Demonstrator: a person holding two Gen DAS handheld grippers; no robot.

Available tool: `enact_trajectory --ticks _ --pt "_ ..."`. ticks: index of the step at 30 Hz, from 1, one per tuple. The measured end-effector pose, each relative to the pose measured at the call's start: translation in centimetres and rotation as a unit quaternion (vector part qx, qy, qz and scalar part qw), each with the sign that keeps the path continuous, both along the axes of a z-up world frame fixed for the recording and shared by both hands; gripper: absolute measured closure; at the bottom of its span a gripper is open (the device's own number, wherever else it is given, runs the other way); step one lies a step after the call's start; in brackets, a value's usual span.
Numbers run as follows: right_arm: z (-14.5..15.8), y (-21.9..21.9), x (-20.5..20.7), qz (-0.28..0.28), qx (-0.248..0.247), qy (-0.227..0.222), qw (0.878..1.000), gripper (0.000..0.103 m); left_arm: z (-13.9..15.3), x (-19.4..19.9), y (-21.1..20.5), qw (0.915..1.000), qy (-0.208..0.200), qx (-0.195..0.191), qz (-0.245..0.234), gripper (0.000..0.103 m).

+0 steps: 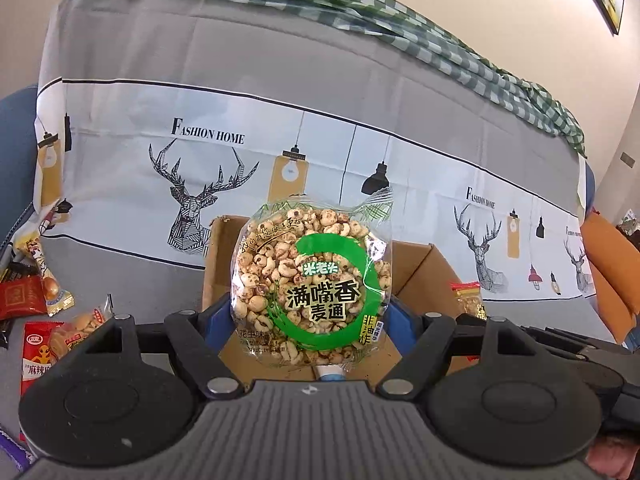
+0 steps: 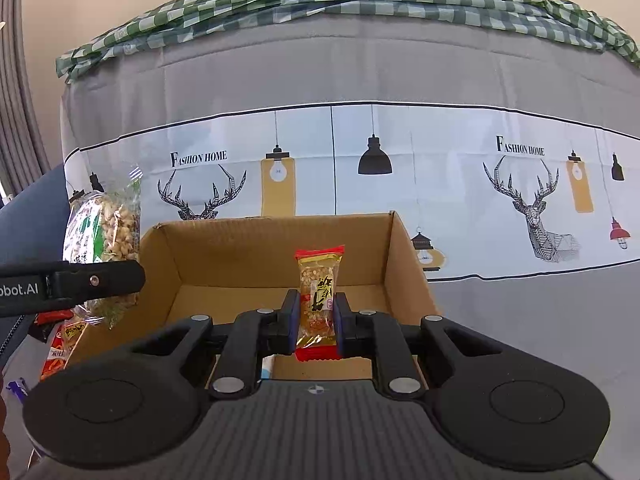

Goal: Organize snacks
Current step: 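Carry peanut cake and candy bar above the box with both tools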

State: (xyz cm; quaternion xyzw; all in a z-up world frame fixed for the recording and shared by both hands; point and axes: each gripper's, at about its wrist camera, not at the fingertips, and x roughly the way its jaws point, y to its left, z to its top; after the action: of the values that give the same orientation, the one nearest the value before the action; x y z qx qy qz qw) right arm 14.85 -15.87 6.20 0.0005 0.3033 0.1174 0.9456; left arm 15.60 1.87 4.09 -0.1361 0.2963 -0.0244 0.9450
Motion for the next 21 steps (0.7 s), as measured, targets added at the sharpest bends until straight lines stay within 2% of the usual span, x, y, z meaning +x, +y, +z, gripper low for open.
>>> enact_trajectory --ticks 21 --pt "-0.31 0.15 -0.04 -0.006 -0.007 -0.002 1.000 0.085 0.08 0.11 0.28 0.9999 0.000 -0.006 -0.009 0.022"
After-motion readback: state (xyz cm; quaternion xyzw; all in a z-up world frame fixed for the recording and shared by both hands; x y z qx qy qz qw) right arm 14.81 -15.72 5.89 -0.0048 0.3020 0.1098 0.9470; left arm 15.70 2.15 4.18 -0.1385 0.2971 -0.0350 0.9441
